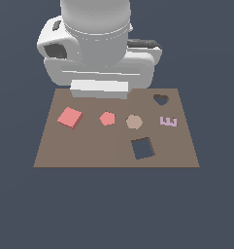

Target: Insert a designated object into the corresponding slot on a board.

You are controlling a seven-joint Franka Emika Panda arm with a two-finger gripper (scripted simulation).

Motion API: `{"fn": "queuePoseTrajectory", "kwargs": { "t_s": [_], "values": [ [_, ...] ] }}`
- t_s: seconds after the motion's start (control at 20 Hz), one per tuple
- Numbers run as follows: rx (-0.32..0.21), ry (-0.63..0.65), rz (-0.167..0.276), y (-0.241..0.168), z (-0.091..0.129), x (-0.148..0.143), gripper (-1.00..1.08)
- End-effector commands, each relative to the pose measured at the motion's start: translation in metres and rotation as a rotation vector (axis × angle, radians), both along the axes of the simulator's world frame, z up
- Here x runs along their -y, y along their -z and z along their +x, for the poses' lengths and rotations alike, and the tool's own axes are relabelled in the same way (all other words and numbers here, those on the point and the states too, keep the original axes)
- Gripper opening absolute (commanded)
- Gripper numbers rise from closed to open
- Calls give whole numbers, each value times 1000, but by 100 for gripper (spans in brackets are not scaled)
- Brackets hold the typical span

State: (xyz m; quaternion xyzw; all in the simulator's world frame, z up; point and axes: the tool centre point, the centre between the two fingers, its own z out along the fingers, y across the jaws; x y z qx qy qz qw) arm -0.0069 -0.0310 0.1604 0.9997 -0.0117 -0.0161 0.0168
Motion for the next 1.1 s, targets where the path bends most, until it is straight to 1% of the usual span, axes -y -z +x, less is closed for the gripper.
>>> {"fn": "queuePoseTrajectory", "kwargs": {
  "t_s": [0.0,0.2,0.4,0.55,0.85,1.05],
  "values": [
    [0,0,0,0,0,0,100],
    [2,17,1,5,1,6,100],
    [7,69,3,19,3,23,100],
    [13,130,6,37,4,43,100],
    [29,283,15,80,2,93,100],
    [35,351,21,100,-1,115,100]
  ]
}}
